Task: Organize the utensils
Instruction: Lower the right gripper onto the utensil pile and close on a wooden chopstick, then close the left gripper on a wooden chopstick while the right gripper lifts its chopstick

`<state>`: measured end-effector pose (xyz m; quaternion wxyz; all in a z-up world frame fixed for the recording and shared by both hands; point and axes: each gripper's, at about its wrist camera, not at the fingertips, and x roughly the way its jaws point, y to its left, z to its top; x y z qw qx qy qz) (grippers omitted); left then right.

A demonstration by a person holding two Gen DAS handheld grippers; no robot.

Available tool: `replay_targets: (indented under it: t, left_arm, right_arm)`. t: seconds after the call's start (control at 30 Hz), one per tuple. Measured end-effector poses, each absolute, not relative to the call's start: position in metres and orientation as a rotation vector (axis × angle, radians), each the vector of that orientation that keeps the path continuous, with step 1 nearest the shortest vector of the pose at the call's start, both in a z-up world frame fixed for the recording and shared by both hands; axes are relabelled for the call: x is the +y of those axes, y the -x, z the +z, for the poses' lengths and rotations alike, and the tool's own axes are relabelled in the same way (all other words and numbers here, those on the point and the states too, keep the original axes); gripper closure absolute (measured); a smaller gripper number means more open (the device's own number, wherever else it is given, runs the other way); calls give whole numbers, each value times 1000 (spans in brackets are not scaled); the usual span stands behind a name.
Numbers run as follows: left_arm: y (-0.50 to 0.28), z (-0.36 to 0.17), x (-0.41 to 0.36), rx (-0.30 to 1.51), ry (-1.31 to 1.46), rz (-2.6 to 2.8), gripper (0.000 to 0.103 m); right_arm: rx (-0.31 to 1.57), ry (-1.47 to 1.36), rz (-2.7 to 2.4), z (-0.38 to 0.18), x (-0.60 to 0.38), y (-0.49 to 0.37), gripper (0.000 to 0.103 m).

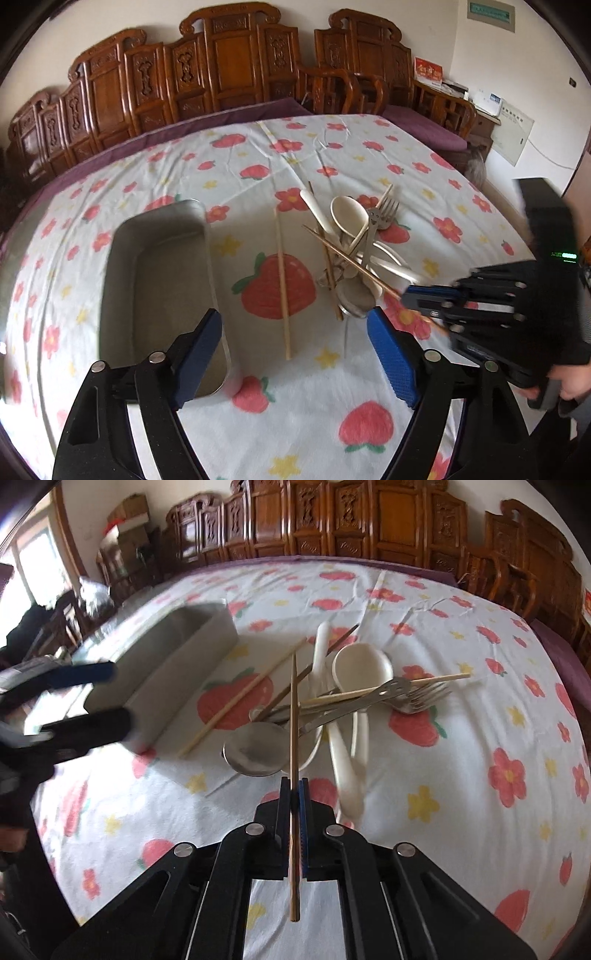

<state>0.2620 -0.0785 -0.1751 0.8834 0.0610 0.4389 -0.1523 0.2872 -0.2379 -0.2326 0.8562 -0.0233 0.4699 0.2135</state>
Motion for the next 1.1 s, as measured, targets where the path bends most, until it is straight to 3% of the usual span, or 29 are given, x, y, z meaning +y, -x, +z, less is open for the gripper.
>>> replay_targets:
  t: [0.23, 0.4, 0.63, 0.67, 0.8, 0.93, 1.03, 1.1]
  left_arm:
    - [-293, -197, -91, 978, -93, -313, 43]
    - [-308, -206, -108, 1003, -111, -320, 46]
    - [-328, -218, -131, 1039, -187, -328, 68]
    - [-332, -221, -135, 1050, -203, -330, 72]
    - [-342, -229, -141, 1073, -210, -331, 80]
    - [-348, -233, -143, 1083, -195, -329, 84]
    - [-351, -234, -143, 1093, -177, -333, 98]
    - [-352, -232, -142, 1090, -172, -325, 98]
  right_arm:
    - [917, -16, 422, -211, -267, -265, 103]
    - [905, 5, 430, -207, -276, -260, 103]
    - [893, 23, 452, -214, -277, -256, 101]
    - [897, 22, 446, -216, -277, -256, 100]
    - [917, 12, 451, -225, -276, -258, 78]
    - [951, 26, 460, -236, -270, -257, 78]
    - [973, 45, 458, -244, -267, -256, 78]
    - [983, 55, 454, -247, -266, -255, 78]
